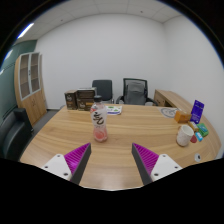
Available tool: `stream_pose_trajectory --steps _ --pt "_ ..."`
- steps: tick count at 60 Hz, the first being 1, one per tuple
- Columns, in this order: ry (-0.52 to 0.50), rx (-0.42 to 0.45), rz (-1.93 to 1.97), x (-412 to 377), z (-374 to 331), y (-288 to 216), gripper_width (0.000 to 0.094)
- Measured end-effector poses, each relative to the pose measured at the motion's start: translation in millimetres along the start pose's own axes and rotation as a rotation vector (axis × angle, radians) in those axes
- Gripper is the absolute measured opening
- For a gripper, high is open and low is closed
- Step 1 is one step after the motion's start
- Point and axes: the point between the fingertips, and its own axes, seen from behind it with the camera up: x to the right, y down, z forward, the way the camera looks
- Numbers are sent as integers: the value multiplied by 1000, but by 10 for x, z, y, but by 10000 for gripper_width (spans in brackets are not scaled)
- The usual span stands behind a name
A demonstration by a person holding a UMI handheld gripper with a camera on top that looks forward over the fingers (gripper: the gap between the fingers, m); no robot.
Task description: Pour water
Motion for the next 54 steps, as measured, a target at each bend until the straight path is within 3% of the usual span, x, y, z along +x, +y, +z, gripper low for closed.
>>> stream_pose_trajectory --steps 11,23,26,33,38,42,45,54 --pt "-1 105 7 -495 921 -367 854" --pt "41 118 50 -602 1829 -422 809" --pt "45 116 62 -603 1977 -410 758" --pt "87 141 43 -500 2153 -425 520" --pt "81 156 24 -501 2164 -441 466" --pt "62 163 12 -517 2170 -444 358" --pt "57 160 4 -522 2164 -440 316" --pt "33 165 23 -503 2075 -517 316"
